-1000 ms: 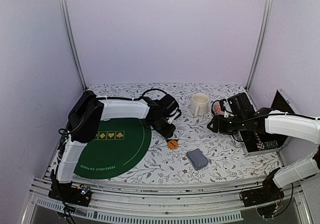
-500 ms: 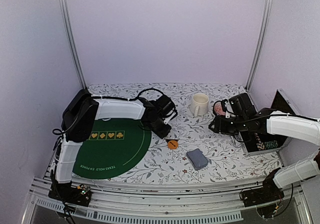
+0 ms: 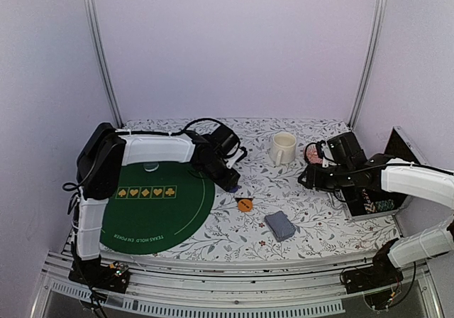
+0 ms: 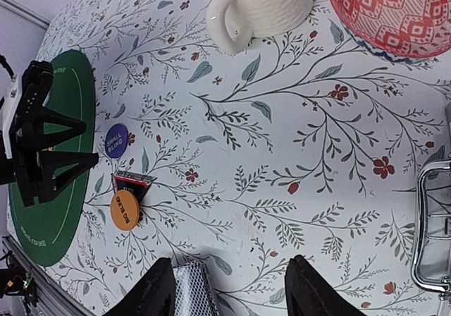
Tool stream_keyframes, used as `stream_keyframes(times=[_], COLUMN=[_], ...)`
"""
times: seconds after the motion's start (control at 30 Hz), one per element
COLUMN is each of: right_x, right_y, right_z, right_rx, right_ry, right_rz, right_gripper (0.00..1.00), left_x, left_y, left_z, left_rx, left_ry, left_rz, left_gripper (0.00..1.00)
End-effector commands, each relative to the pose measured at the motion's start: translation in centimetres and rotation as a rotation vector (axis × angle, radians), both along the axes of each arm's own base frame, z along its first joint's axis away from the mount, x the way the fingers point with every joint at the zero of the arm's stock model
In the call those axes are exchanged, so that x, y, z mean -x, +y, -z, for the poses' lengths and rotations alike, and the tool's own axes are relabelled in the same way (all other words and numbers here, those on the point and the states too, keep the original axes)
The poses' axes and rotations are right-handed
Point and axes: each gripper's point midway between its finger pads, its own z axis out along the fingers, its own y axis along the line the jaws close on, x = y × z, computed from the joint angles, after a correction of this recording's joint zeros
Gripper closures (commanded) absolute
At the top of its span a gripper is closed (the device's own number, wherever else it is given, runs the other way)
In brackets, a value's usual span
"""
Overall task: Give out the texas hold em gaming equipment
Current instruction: Pick up the small blind button from the center of the board.
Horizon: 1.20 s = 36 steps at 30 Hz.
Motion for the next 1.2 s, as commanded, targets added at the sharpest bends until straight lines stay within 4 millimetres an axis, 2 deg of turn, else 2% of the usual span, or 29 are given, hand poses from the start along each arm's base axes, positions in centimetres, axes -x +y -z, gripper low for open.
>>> stream_keyframes(times=[0.0, 0.13, 0.3, 0.47, 0.7, 1.03, 1.17], right_x=[0.2, 0.4, 0.7, 0.9, 1.1, 1.4, 1.4], right_y=[-0.7, -0.8, -0.8, -0.8, -0.9, -1.2, -1.3], right_z=[-0.1, 0.1, 0.7, 0.9, 0.8, 1.3, 1.1], right_rx=[0.008, 0.006, 0.008, 0.003, 0.002, 0.006, 0.005], right_ry=[-0.012, -0.003, 0.015, 0.024, 0.025, 0.035, 0.027], right_rz=[0.017, 0.019, 0.021, 0.021, 0.021, 0.028, 0.032], right_gripper=[0.45, 0.44, 0.44, 0.44, 0.44, 0.44, 0.44], left_x=[0.4, -0.1, -0.6, -0.6, 0.9, 1.4, 2.0], left_y=[-0.8, -0.9, -0.6, -0.2, 0.1, 1.7, 1.8], left_z=[1.4, 2.7, 4.2, 5.5, 6.4, 7.7, 7.6], left_rx=[0.039, 0.021, -0.077, -0.095, -0.077, -0.109, -0.095], left_ry=[0.071, 0.098, 0.061, 0.09, 0.177, 0.25, 0.267], left_rz=[0.031, 0.022, 0.04, 0.037, 0.069, 0.066, 0.065], left_gripper=[0.38, 0.25, 0.2, 0.2, 0.3, 0.48, 0.5])
